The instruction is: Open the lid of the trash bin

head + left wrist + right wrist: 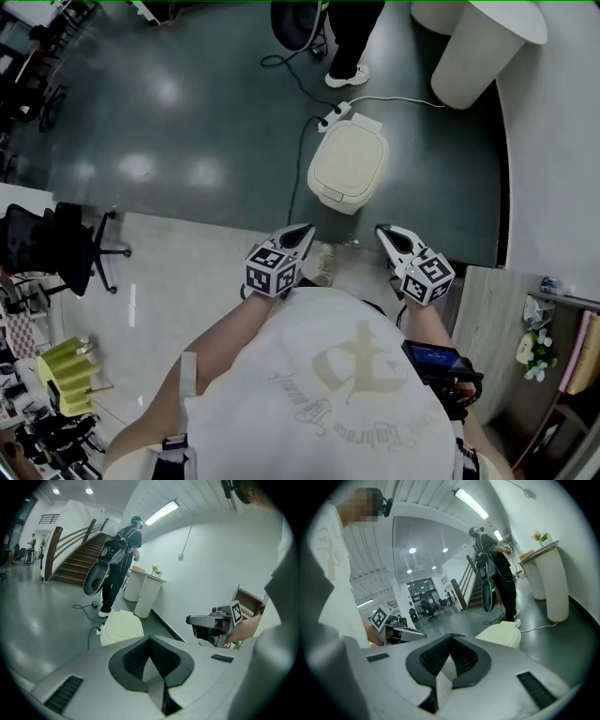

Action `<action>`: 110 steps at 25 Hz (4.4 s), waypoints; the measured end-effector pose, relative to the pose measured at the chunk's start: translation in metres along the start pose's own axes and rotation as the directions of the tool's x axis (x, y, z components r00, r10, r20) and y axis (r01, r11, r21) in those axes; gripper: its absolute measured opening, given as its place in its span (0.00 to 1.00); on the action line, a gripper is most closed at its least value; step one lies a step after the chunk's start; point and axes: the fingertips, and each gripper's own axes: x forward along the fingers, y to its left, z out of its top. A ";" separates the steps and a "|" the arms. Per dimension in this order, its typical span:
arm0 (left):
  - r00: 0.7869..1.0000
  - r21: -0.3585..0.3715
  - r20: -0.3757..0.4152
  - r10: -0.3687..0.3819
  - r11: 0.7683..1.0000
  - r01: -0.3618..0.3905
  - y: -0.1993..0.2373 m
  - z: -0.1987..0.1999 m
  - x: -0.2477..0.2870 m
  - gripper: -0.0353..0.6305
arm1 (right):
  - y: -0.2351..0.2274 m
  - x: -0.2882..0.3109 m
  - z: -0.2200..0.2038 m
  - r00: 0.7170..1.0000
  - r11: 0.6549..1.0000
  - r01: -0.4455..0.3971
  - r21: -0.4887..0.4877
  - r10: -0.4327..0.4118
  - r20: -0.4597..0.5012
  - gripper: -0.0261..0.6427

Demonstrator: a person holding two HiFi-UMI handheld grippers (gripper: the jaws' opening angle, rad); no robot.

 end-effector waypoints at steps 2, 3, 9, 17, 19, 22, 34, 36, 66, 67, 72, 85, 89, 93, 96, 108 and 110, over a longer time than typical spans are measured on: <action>1.000 0.009 -0.009 -0.018 1.000 0.018 0.009 0.009 0.010 0.06 | -0.006 0.008 0.007 1.000 1.000 0.019 0.007 -0.019 0.009 0.05; 0.999 0.014 -0.015 -0.030 0.999 0.030 0.013 0.013 0.016 0.06 | -0.009 0.011 0.009 1.000 1.000 0.030 0.010 -0.030 0.010 0.05; 0.993 0.042 -0.048 -0.106 0.993 0.108 0.033 0.035 0.043 0.06 | -0.031 0.025 0.022 0.994 0.993 0.108 0.038 -0.109 0.029 0.05; 0.981 0.070 -0.089 -0.172 0.981 0.178 0.053 0.051 0.066 0.06 | -0.043 0.044 0.036 0.980 0.981 0.190 0.046 -0.193 0.049 0.05; 0.977 0.076 -0.101 -0.188 0.978 0.196 0.054 0.051 0.071 0.06 | -0.046 0.046 0.038 0.976 0.977 0.210 0.043 -0.212 0.047 0.05; 0.970 0.081 -0.132 -0.205 0.973 0.217 0.059 0.045 0.075 0.06 | -0.048 0.047 0.040 0.968 0.969 0.243 0.055 -0.245 0.051 0.05; 0.953 0.086 -0.177 -0.247 0.961 0.265 0.065 0.037 0.084 0.06 | -0.050 0.041 0.034 0.941 0.940 0.332 0.081 -0.336 0.042 0.05; 0.952 0.082 -0.180 -0.247 0.961 0.265 0.065 0.035 0.085 0.06 | -0.049 0.042 0.035 0.942 0.941 0.329 0.075 -0.332 0.036 0.05; 0.926 0.059 -0.344 -0.156 0.981 0.187 0.080 -0.019 0.147 0.06 | -0.091 0.081 0.009 0.977 0.971 0.208 0.114 -0.202 -0.061 0.05; 0.924 0.058 -0.352 -0.152 0.981 0.183 0.080 -0.022 0.150 0.06 | -0.093 0.082 0.007 0.979 0.972 0.202 0.119 -0.195 -0.062 0.05; 0.917 0.057 -0.376 -0.129 0.985 0.162 0.083 -0.031 0.180 0.06 | -0.117 0.086 -0.008 0.983 0.974 0.178 0.139 -0.169 -0.073 0.05; 0.889 0.050 -0.454 -0.067 0.994 0.100 0.091 -0.056 0.194 0.06 | -0.114 0.082 -0.026 0.983 0.969 0.173 0.179 -0.160 -0.087 0.05; 0.885 0.063 -0.464 -0.034 0.995 0.072 0.097 -0.060 0.197 0.06 | -0.114 0.083 -0.031 0.983 0.967 0.170 0.190 -0.154 -0.096 0.05; 0.882 0.062 -0.471 0.000 0.998 0.033 0.104 -0.063 0.198 0.06 | -0.111 0.086 -0.031 0.984 0.966 0.165 0.198 -0.147 -0.104 0.05; 0.885 0.056 -0.465 0.018 0.998 0.008 0.109 -0.062 0.199 0.06 | -0.109 0.089 -0.031 0.984 0.967 0.158 0.198 -0.138 -0.110 0.05; 0.876 0.074 -0.481 0.037 0.997 -0.002 0.115 -0.064 0.198 0.06 | -0.106 0.092 -0.032 0.985 0.968 0.150 0.203 -0.128 -0.118 0.05; 0.884 0.053 -0.467 0.026 0.999 -0.001 0.115 -0.065 0.197 0.06 | -0.106 0.092 -0.034 0.984 0.968 0.149 0.204 -0.125 -0.123 0.05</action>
